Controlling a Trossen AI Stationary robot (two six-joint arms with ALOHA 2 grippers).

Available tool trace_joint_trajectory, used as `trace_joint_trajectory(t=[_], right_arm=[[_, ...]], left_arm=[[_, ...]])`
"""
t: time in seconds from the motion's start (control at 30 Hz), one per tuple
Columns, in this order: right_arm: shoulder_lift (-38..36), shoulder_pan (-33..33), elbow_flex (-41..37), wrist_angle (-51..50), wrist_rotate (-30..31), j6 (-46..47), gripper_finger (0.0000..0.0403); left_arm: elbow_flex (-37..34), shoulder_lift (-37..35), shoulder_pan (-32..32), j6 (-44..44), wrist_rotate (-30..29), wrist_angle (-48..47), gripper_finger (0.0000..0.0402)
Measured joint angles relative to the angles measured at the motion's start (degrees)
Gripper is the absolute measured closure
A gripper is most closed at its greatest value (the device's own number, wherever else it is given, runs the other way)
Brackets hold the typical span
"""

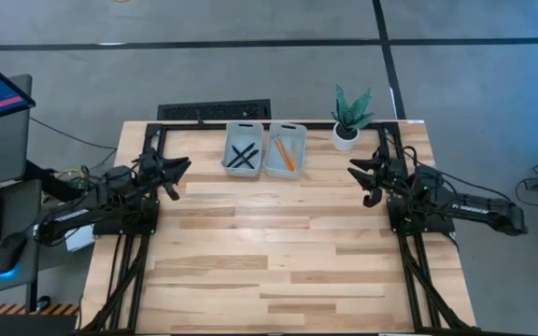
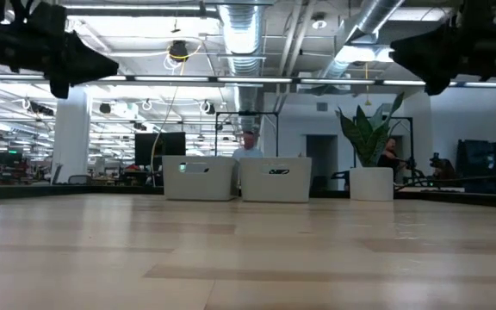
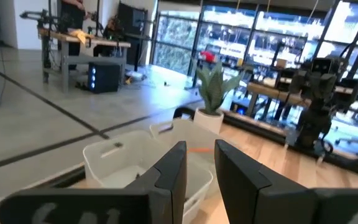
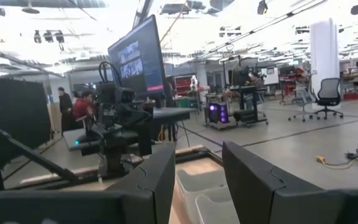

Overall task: Sort pens & pencils
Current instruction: Return to Home Position

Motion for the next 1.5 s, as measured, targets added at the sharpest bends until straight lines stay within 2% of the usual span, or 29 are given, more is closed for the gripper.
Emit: trace_joint_trajectory(t=[0.27, 0.43, 0.57, 1.0, 1.33, 1.5], right_arm=[[-2.14, -0.09, -2.44, -0.74, 0.04, 0.14, 0.0246], [-2.12, -0.09, -2.46, -0.99, 0.03, 0.12, 0.0246], [-2.12, -0.09, -2.46, -1.15, 0.04, 0.11, 0.0246], [-1.99, 0.00, -2.48, -7.54, 0.01, 7.52, 0.0246], [-1.99, 0.00, -2.50, -18.78, 0.00, 7.59, 0.0246], [-1.78, 0.00, -2.50, -19.59, -0.11, 7.59, 0.0246]], left_arm=[[-3.02, 0.17, 0.00, -1.21, -0.15, -0.22, 0.0329], [-6.25, 0.18, -0.01, -1.09, 3.72, 5.21, 0.0329], [-7.61, 0.17, 0.00, -1.15, 3.60, 5.69, 0.0329], [-7.80, 0.28, 0.02, -0.13, 4.20, 5.77, 0.0329], [-7.82, 0.28, 0.02, 1.46, 4.17, 5.65, 0.0329], [-7.82, 0.28, 0.02, 1.47, 4.16, 5.59, 0.0329]])
